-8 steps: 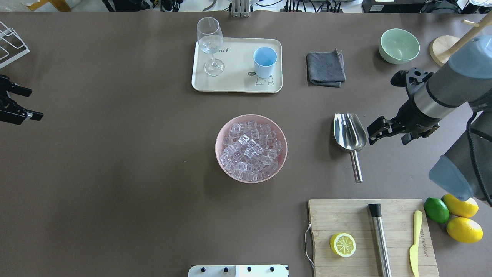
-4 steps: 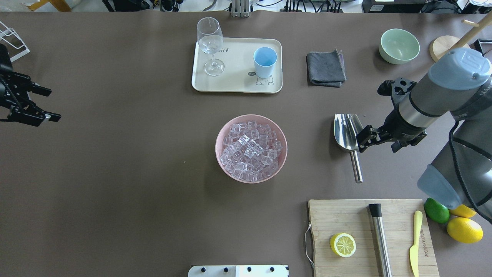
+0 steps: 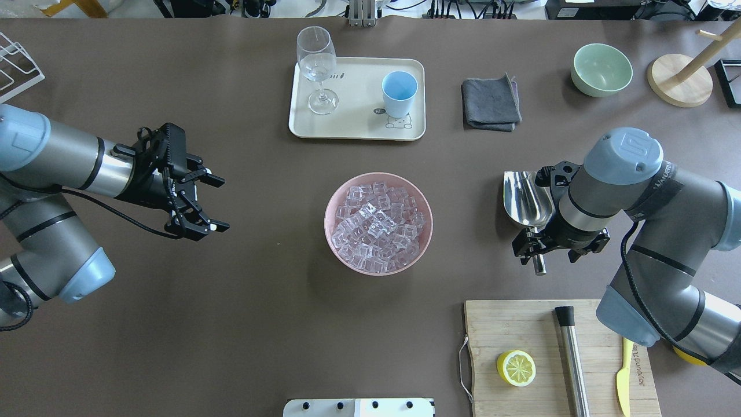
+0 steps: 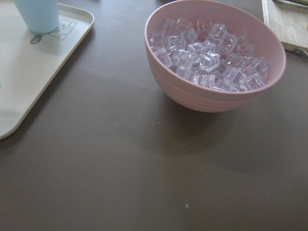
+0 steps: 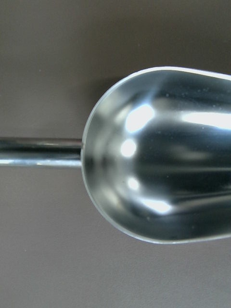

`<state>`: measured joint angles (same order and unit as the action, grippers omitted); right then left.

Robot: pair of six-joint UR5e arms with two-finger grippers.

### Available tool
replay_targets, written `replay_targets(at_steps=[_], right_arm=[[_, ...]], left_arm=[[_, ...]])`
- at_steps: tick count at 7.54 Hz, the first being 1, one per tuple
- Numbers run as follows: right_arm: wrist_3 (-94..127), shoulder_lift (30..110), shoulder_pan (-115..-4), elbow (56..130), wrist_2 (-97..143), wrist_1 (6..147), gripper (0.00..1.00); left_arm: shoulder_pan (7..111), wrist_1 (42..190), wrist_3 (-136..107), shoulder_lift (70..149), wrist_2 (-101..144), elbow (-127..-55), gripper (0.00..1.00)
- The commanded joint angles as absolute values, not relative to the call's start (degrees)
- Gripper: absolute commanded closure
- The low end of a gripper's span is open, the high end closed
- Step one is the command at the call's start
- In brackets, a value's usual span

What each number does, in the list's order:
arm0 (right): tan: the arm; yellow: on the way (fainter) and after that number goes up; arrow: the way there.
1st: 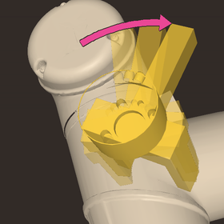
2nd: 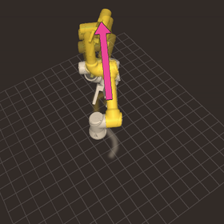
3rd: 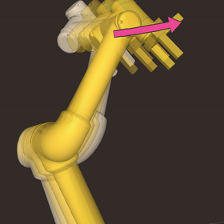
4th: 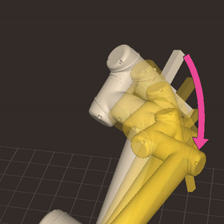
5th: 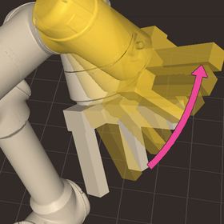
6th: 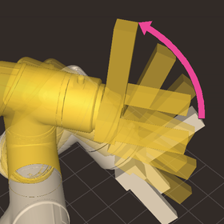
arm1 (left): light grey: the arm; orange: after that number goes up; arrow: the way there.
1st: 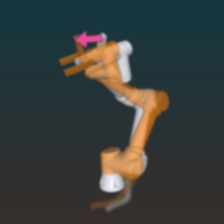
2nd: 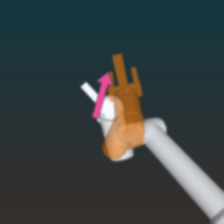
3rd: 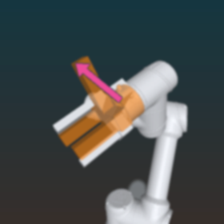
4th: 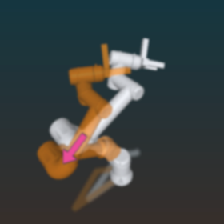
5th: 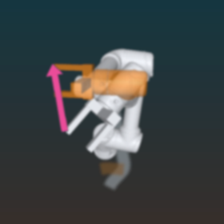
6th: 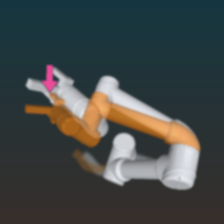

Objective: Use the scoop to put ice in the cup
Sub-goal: 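Close the right gripper on the scoop handle while the left gripper waits beside the bowl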

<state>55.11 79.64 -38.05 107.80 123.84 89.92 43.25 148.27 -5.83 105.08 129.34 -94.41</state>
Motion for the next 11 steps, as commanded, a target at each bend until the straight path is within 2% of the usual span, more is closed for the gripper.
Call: replay_targets(at_steps=[1, 3, 5, 7, 11], right_arm=[[55.9, 79.37, -37.71, 107.58, 123.66, 89.83, 0.07], [56.42, 79.28, -37.71, 107.4, 123.66, 88.87, 0.15], [58.7, 79.28, -37.71, 104.69, 123.75, 82.64, 0.15], [58.71, 79.36, -37.71, 104.59, 123.75, 82.35, 0.18], [61.25, 79.98, -37.71, 105.38, 124.28, 82.44, 0.19]], left_arm=[[35.61, 149.59, -3.45, 107.84, 120.59, -94.57, 0.02], [33.85, 149.42, -3.16, 108.63, 119.11, -93.96, 0.02], [32.17, 149.33, -3.08, 109.42, 116.64, -93.78, 0.02], [29.54, 150.81, -3.43, 111.88, 116.63, -90.71, 0.02], [29.62, 151.44, -3.51, 112.68, 115.67, -90.18, 0.02]])
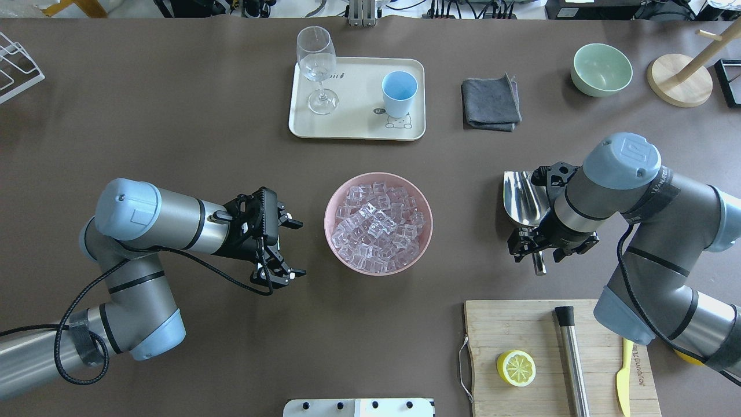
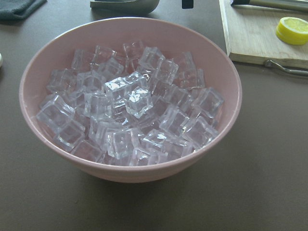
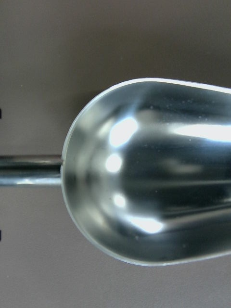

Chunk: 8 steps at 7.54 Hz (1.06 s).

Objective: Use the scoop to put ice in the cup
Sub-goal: 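Close the right gripper on the scoop handle while the left gripper waits beside the bowl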

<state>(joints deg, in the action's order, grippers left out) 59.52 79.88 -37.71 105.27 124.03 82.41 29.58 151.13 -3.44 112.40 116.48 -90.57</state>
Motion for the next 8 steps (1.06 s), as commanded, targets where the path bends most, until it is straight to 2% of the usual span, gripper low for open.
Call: replay_targets(at_steps=[1, 3, 4, 5, 7, 8], right_arm=[[61.26, 79.98, -37.71, 105.38, 124.28, 82.53, 0.21], [61.52, 79.72, -37.7, 105.29, 124.28, 82.79, 0.25], [61.52, 79.63, -37.71, 105.38, 124.28, 82.88, 0.35], [61.52, 79.72, -37.71, 105.38, 124.28, 82.79, 0.5], [63.7, 79.89, -37.62, 106.08, 124.19, 82.79, 1.0], [63.81, 80.24, -37.62, 106.61, 124.19, 82.88, 1.0]], left_arm=[[29.62, 151.44, -3.52, 112.85, 114.97, -89.91, 0.02], [29.62, 152.23, -3.43, 112.85, 113.83, -89.74, 0.02], [29.62, 152.31, -3.43, 112.85, 112.43, -89.74, 0.02], [29.62, 154.05, -3.43, 112.76, 112.33, -89.74, 0.02], [29.18, 155.65, -3.43, 112.85, 110.92, -89.74, 0.02], [27.27, 156.09, -3.34, 112.85, 110.83, -89.74, 0.02]])
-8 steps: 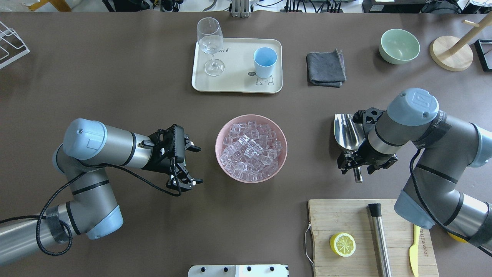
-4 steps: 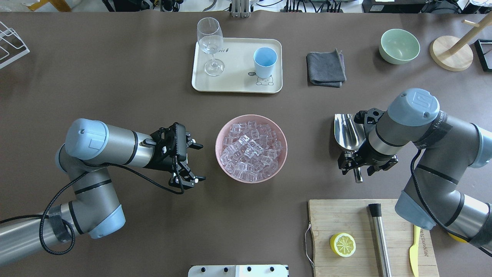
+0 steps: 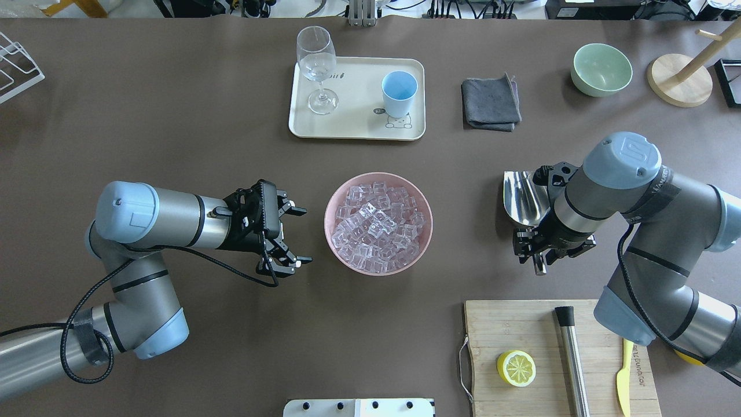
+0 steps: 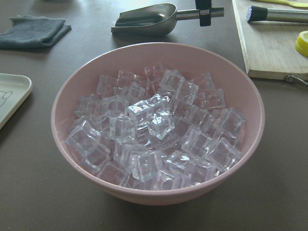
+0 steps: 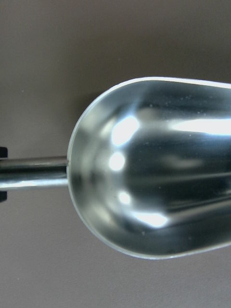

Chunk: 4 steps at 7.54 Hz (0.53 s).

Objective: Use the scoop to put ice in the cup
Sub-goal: 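Close the right gripper on the scoop handle while the left gripper waits beside the bowl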

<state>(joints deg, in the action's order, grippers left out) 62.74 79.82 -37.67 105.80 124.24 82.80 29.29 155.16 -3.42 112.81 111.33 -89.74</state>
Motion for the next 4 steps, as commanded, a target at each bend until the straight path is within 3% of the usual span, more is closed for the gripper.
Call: replay_targets(at_steps=[1, 4], right_arm=[[63.81, 80.24, -37.62, 106.61, 124.28, 82.97, 1.0], [62.58, 80.85, -37.62, 110.45, 124.37, 85.41, 1.0]], left_arm=[[26.99, 156.09, -3.43, 112.76, 110.74, -89.65, 0.02], [27.51, 157.4, -3.52, 112.5, 108.39, -89.82, 0.02]])
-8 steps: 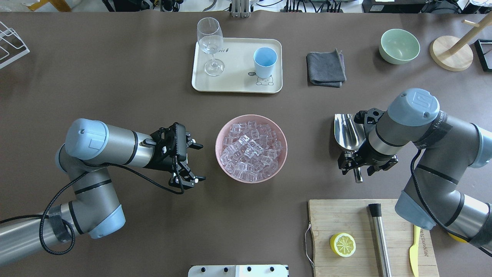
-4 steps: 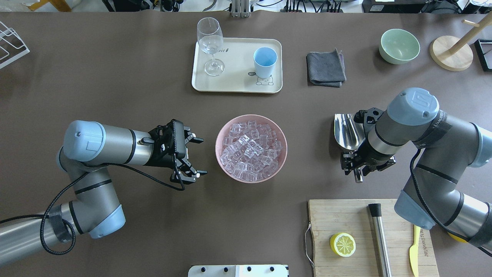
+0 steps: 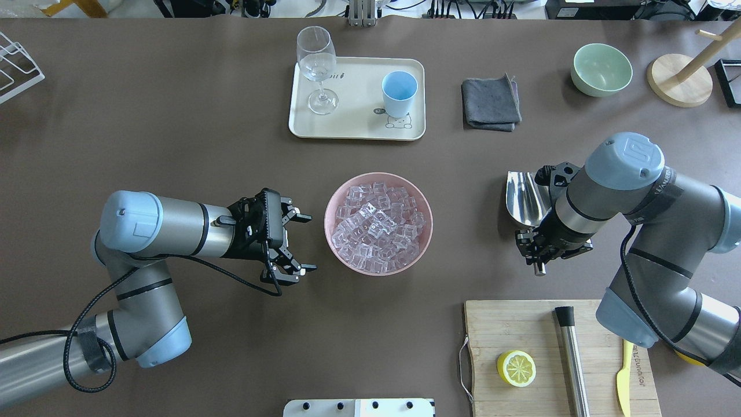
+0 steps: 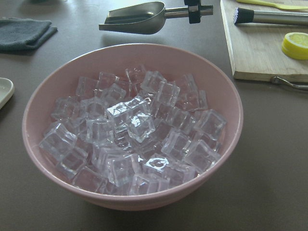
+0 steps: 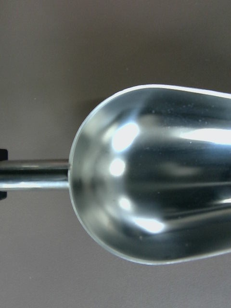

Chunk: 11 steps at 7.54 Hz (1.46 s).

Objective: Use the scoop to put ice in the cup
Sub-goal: 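Close the right gripper on the scoop handle while the left gripper waits beside the bowl, then lift the metal scoop off the table with the right gripper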

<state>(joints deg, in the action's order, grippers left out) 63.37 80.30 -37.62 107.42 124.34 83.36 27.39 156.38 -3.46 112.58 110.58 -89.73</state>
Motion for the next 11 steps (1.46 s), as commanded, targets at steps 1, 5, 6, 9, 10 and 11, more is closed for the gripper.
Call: replay_targets(at_steps=[1, 5, 6, 9, 10, 11], right_arm=[[57.88, 81.73, -38.84, 115.44, 124.1, 89.52, 1.0], [18.46, 80.95, -49.64, 123.22, 119.63, 106.85, 1.0], [17.5, 80.86, -50.09, 123.31, 118.84, 107.14, 1.0], [-4.02, 75.87, -50.27, 123.75, 120.32, 117.73, 1.0], [-8.05, 74.81, -50.27, 123.31, 118.5, 119.34, 1.0], [-11.3, 74.8, -50.27, 123.57, 117.69, 124.31, 1.0]], left_arm=[[27.34, 158.02, -3.52, 112.24, 107.24, -89.74, 0.02], [27.07, 160.29, -3.51, 111.27, 107.23, -87.91, 0.02], [27.07, 163.79, -3.52, 111.36, 107.31, -85.37, 0.02], [27.16, 164.27, -3.52, 112.06, 107.31, -84.64, 0.02], [27.25, 165.66, -3.43, 113.71, 107.4, -82.12, 0.02], [27.16, 167.5, -3.25, 116.95, 107.4, -77.65, 0.02]])
